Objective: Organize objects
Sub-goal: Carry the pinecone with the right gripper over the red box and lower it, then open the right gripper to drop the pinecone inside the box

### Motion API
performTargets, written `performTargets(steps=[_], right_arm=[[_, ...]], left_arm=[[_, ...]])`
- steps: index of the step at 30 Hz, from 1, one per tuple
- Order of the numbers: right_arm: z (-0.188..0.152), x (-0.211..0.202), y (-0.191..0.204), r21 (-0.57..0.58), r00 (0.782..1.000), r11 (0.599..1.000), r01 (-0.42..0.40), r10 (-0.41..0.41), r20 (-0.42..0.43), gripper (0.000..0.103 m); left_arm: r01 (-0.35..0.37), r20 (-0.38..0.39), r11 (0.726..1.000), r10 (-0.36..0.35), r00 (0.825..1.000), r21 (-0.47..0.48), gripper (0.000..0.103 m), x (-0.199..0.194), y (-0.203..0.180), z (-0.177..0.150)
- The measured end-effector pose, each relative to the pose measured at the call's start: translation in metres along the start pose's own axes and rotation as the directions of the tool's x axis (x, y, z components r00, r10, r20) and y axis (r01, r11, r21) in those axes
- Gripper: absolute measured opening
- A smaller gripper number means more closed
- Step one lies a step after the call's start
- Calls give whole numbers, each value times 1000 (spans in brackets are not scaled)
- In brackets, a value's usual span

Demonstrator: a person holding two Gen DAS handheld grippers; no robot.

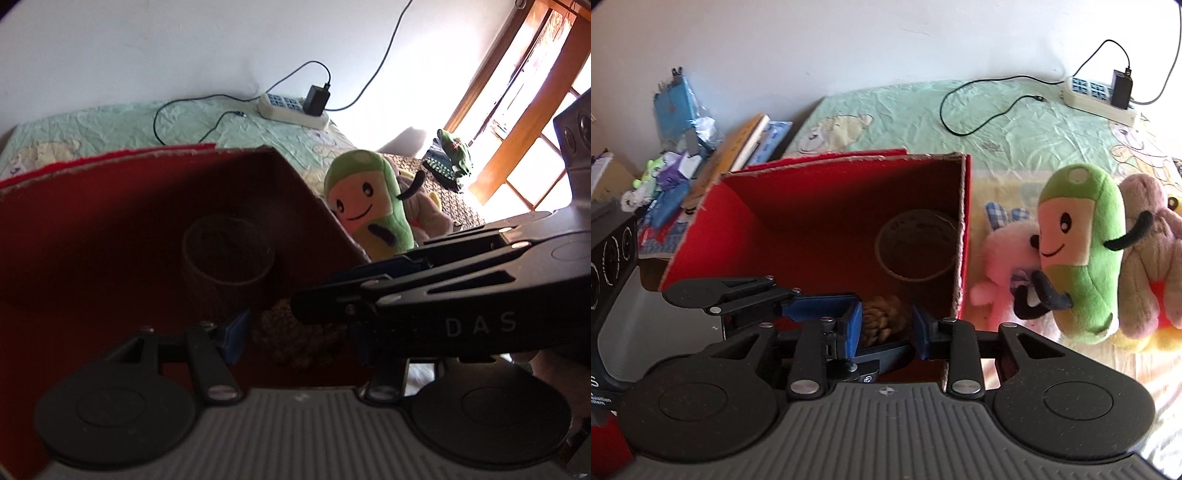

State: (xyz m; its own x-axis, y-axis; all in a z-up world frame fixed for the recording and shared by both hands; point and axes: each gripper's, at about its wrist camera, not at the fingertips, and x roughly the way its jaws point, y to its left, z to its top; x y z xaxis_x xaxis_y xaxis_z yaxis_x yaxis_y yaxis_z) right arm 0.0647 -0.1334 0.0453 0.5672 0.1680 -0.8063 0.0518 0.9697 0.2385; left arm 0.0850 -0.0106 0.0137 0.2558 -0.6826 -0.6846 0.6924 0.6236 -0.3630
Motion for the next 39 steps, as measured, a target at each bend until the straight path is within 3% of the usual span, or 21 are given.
performTargets(steps=[5, 13, 19, 30, 39], right_arm=[[-4, 0, 1, 10, 1000, 1000, 6, -6, 18, 41], [-10, -6, -5, 62, 997, 998, 1, -6, 81, 40], [-13, -9, -16, 132, 993, 990, -57, 43, 112, 39], [-18, -10, -20, 128, 985, 987, -94, 73, 158, 38], [-23, -11, -17, 95, 982, 992, -86, 68, 175, 39]], left_arm=[[14, -23, 1000, -14, 1000, -4, 53, 5, 4, 0], [25, -34, 1000, -25, 999, -14, 53, 8, 8, 0], [-6, -15, 1000, 5, 1000, -15, 53, -5, 12, -4], [-165, 12, 984, 167, 986, -68, 55, -28, 21, -9], [-314, 26, 949, 315, 949, -26, 66, -34, -6, -1]])
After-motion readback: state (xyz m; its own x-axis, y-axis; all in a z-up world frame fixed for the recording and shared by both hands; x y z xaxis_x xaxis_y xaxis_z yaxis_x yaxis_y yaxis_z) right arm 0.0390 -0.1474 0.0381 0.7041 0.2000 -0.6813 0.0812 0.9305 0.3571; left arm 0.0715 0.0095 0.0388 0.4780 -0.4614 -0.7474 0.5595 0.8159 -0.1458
